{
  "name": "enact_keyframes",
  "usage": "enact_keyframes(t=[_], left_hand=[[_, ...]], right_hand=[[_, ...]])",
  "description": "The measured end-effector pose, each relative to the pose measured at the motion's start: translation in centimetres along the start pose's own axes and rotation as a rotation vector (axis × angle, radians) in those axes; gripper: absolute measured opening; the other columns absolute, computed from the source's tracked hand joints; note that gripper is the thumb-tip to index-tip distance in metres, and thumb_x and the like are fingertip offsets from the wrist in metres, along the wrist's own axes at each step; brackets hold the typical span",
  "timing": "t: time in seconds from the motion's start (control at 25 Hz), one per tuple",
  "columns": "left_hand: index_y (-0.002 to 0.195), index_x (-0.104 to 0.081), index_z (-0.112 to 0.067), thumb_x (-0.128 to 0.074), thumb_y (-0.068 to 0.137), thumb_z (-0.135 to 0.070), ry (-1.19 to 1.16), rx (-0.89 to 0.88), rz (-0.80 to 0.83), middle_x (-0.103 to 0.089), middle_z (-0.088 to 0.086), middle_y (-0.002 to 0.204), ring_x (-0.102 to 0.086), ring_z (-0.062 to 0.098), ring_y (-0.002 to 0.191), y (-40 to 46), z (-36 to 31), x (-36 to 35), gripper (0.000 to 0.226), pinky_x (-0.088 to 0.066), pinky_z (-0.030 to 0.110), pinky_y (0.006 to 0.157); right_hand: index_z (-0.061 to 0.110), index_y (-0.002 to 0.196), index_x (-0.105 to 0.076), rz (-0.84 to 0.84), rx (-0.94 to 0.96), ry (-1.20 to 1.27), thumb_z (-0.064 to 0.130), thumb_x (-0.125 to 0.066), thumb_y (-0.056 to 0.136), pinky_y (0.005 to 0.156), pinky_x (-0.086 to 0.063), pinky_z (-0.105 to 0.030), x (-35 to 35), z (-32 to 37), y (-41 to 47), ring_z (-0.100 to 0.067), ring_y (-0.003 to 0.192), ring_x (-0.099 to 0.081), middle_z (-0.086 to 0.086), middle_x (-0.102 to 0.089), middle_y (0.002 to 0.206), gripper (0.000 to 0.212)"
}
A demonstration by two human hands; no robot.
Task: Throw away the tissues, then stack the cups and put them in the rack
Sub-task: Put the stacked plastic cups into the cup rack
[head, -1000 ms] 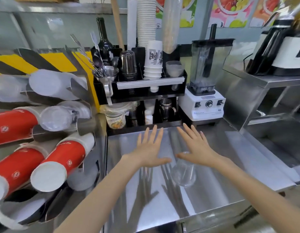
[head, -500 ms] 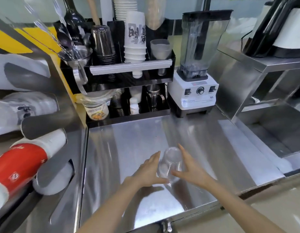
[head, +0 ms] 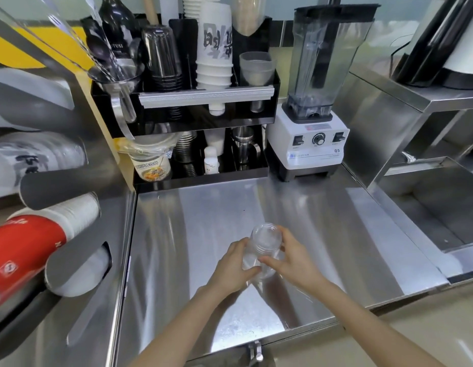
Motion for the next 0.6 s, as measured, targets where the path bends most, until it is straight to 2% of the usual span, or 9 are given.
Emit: enact_keyframes(t=[0.16, 0.24, 0.32, 0.4, 0.44, 0.48, 0.6], left_hand=[[0.137, -0.030, -0.021, -0.065, 0.075, -0.028, -0.142, 0.003, 0.077, -0.033, 0.006, 0.145, -0.035, 0.016, 0.131, -1.4, -0.4, 2.0, 0.072, -0.028, 0.020, 0.101], [0.130, -0.034, -0.030, -0.058, 0.071, -0.034, -0.268, 0.002, 0.114, -0.031, 0.001, 0.143, -0.032, 0.017, 0.133, -2.8, -1.1, 4.1, 0.064, -0.029, 0.025, 0.108], [0.120, -0.035, -0.040, -0.060, 0.079, -0.036, -0.420, 0.029, 0.132, -0.031, -0.005, 0.141, -0.036, 0.014, 0.130, -4.8, -1.7, 6.5, 0.048, -0.034, 0.031, 0.109], [0.120, -0.037, -0.039, -0.058, 0.085, -0.038, -0.540, 0.043, 0.092, -0.032, -0.011, 0.139, -0.043, 0.006, 0.118, -6.8, -2.2, 8.9, 0.041, -0.038, 0.030, 0.102], [0.124, -0.038, -0.035, -0.058, 0.083, -0.044, -0.574, 0.027, 0.062, -0.032, -0.012, 0.139, -0.044, 0.001, 0.112, -7.7, -2.4, 10.0, 0.047, -0.038, 0.030, 0.102], [0.131, -0.037, -0.030, -0.059, 0.076, -0.052, -0.589, 0.002, 0.035, -0.032, -0.013, 0.142, -0.045, 0.000, 0.112, -8.6, -2.5, 11.0, 0.063, -0.037, 0.032, 0.104], [0.140, -0.029, -0.030, -0.059, 0.053, -0.077, -0.529, -0.044, -0.077, -0.029, -0.011, 0.149, -0.038, 0.008, 0.131, -10.8, -2.6, 13.6, 0.103, -0.031, 0.042, 0.113]], right_hand=[[0.015, 0.125, -0.040, 0.016, 0.097, 0.003, 0.015, -0.074, 0.072, 0.101, -0.043, -0.036, 0.0, 3.2, -0.6, -0.018, 0.113, -0.053, -0.003, -0.055, 0.123, 0.063], [0.018, 0.122, -0.042, 0.016, 0.162, -0.016, 0.016, -0.074, 0.071, 0.099, -0.042, -0.030, 0.0, 5.3, -1.0, -0.016, 0.112, -0.054, 0.001, -0.056, 0.121, 0.060], [0.031, 0.117, -0.040, 0.019, 0.237, -0.051, 0.016, -0.074, 0.072, 0.095, -0.039, -0.014, -0.3, 7.9, -1.6, -0.010, 0.110, -0.052, 0.013, -0.053, 0.116, 0.058], [0.046, 0.109, -0.033, 0.006, 0.310, -0.073, 0.015, -0.073, 0.073, 0.088, -0.033, 0.001, -0.7, 10.6, -2.4, -0.002, 0.107, -0.049, 0.025, -0.047, 0.111, 0.062], [0.049, 0.106, -0.031, -0.005, 0.343, -0.075, 0.016, -0.073, 0.073, 0.086, -0.031, 0.003, -0.8, 12.0, -2.8, 0.002, 0.105, -0.048, 0.027, -0.045, 0.110, 0.063], [0.051, 0.105, -0.031, -0.015, 0.376, -0.075, 0.016, -0.072, 0.073, 0.085, -0.030, 0.005, -1.1, 13.3, -3.2, 0.006, 0.104, -0.046, 0.028, -0.044, 0.111, 0.063], [0.046, 0.110, -0.032, -0.024, 0.464, -0.048, 0.018, -0.072, 0.074, 0.084, -0.027, 0.007, -2.0, 16.6, -4.4, 0.020, 0.102, -0.042, 0.032, -0.041, 0.112, 0.061]])
Point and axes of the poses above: each hand's wrist, its own y-axis towards the middle knuckle, its own x-axis out of the back of the hand, z = x × y, the point moved 8 cm from there along y, towards the middle knuckle
